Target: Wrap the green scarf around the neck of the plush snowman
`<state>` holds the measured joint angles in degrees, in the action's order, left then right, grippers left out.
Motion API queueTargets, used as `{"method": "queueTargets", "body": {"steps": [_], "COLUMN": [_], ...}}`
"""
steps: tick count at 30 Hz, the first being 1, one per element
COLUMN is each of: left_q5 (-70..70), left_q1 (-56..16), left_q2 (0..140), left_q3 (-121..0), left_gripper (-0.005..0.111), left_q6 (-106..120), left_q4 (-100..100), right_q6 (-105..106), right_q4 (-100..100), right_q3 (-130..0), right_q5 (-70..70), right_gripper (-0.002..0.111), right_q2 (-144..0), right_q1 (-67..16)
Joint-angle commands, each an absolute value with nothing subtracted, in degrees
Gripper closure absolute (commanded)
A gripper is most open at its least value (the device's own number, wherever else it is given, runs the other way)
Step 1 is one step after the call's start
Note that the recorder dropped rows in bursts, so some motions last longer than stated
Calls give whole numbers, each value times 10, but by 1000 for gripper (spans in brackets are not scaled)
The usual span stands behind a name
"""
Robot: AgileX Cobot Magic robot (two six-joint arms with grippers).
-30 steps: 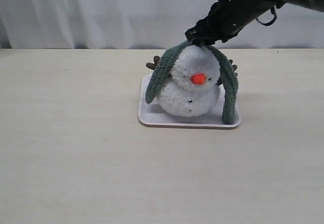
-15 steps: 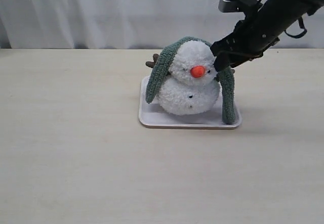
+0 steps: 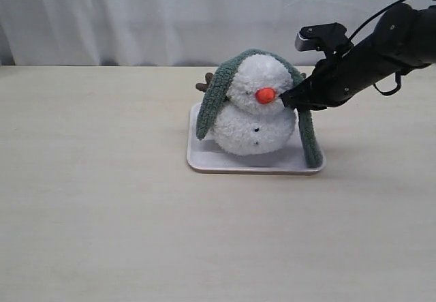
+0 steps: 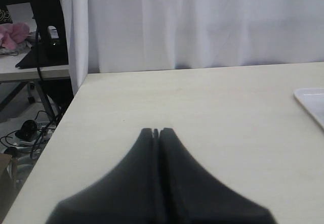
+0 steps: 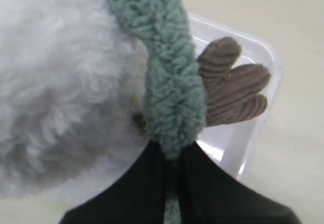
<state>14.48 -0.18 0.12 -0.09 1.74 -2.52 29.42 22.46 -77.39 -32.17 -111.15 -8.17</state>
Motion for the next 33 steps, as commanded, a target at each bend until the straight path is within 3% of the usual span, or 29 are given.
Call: {"method": "queueTargets", "body": {"steps": [1, 11, 19, 33], "left_q5": [138, 138, 138, 138], "left_q1": [-4, -4, -4, -4], "left_q2": [0, 0, 0, 0], "left_q3": [0, 0, 0, 0], "left_gripper": [107, 107, 107, 107], "left_q6": [17, 17, 17, 17], "left_q4": [-22, -22, -22, -22], "right_q6": [309, 259, 141, 147], "right_q4": [236, 266, 188, 190], "right_q3": [-771, -825, -958, -965], "right_q5": [-327, -364, -557, -634], "right_gripper": [104, 104, 104, 102], "right_q2": [-1079, -1076, -1153, -1169], "right_q1": [-82, -82, -82, -82]}}
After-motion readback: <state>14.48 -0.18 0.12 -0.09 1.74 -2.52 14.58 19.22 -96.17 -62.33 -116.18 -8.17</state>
